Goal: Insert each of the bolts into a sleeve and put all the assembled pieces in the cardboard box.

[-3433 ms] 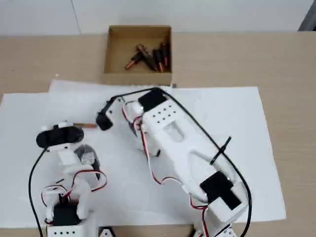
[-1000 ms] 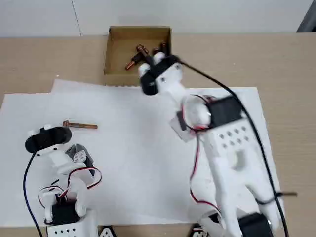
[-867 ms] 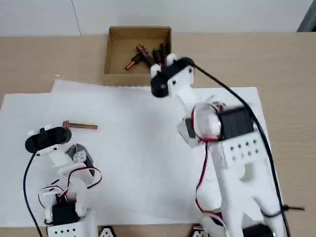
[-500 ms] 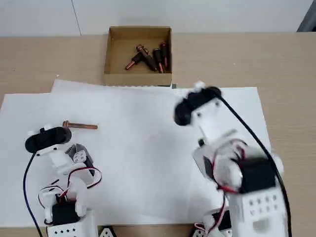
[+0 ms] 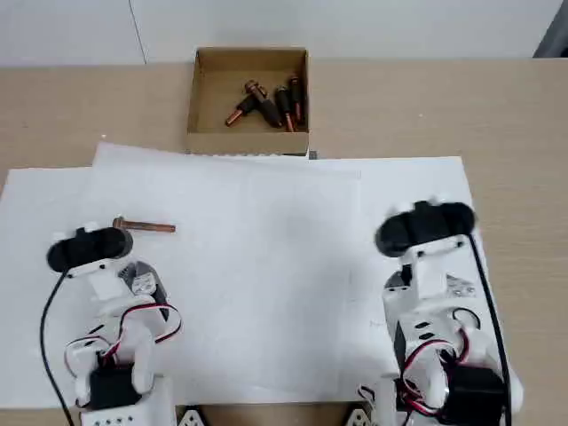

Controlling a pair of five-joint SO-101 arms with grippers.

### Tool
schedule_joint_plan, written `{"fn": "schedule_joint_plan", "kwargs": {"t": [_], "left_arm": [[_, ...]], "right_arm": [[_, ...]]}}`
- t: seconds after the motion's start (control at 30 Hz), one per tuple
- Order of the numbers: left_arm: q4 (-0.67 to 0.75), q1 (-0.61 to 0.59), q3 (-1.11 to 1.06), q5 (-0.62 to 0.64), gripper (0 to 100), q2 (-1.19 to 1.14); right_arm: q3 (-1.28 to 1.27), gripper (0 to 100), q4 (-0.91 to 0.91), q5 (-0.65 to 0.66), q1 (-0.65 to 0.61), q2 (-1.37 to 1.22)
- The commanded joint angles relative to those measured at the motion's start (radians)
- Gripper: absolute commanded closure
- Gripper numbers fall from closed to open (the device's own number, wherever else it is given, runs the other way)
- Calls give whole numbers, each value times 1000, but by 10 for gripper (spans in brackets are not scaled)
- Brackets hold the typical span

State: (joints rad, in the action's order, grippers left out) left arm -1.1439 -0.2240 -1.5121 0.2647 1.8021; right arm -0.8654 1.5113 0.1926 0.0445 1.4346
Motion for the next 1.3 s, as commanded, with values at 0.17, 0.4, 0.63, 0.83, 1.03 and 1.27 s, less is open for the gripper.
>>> {"fn": "schedule_joint_plan", "kwargs": {"t": [0.17,0.4,0.63,0.83,1.03,1.27], "left_arm": [[-172,80,371,-11,993,-3],[-210,87,705,54,993,-336],[-298,87,1170,252,991,-876],[-390,86,1426,465,990,-1220],[-396,86,1569,638,991,-1461],[-405,44,1589,770,991,-1676]], "right_arm": [[-100,995,-68,-181,62,105],[-103,995,-68,-186,62,116],[-112,995,-68,-186,64,117],[-123,995,-68,-186,67,119],[-124,995,-68,-186,68,119],[-126,995,-68,-186,68,119]]}}
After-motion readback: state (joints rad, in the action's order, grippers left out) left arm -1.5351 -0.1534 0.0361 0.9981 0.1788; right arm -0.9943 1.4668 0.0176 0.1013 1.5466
